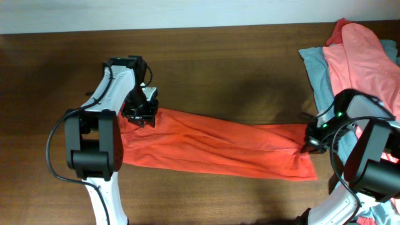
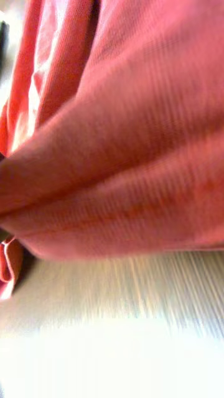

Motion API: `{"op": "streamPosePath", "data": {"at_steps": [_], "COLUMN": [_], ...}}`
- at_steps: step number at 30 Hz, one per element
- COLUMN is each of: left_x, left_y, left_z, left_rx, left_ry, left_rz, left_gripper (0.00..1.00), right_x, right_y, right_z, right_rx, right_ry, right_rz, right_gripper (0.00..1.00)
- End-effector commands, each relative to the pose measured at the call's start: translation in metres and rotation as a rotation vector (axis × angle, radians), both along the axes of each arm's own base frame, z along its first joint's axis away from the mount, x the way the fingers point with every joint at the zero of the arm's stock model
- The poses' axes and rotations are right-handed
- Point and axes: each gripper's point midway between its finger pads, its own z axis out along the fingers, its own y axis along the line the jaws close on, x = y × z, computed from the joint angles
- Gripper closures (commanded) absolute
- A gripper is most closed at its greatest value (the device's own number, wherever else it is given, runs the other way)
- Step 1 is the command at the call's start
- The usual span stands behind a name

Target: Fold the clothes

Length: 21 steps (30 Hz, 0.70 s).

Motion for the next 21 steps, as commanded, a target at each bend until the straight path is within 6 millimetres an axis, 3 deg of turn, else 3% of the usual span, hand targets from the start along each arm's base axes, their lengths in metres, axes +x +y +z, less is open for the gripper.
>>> {"op": "streamPosePath", "data": {"at_steps": [1,4,9,12,19,21], "left_x": [0.014,0.016,0.016,0.015,0.017,0.017], "left_y": [0.015,0.029,0.061,0.07,0.067,0.063], "left_z": [0.041,0.053,0.058,0.058,0.058,0.058], "left_rx": [-0.01,-0.009,0.004,0.007,0.002,-0.023], "left_ry": [-0.112,-0.147,-0.144,-0.139,-0.143,-0.142], "left_rz": [0.064,0.111,0.246,0.274,0.27,0.273], "left_gripper": [0.64,0.64,0.64,0.64,0.64,0.64], "right_x": [0.009,0.014,0.025,0.033,0.045,0.049], "right_y": [-0.04,-0.037,-0.002,0.038,0.133,0.17], "right_z": [0.027,0.048,0.067,0.071,0.066,0.061], "right_rx": [-0.202,-0.229,-0.233,-0.255,-0.302,-0.301], "right_ry": [0.021,0.03,0.038,0.034,-0.051,-0.107], "right_rz": [0.009,0.052,0.16,0.231,0.376,0.425], "right_gripper": [0.96,0.96,0.96,0.96,0.96,0.96]}}
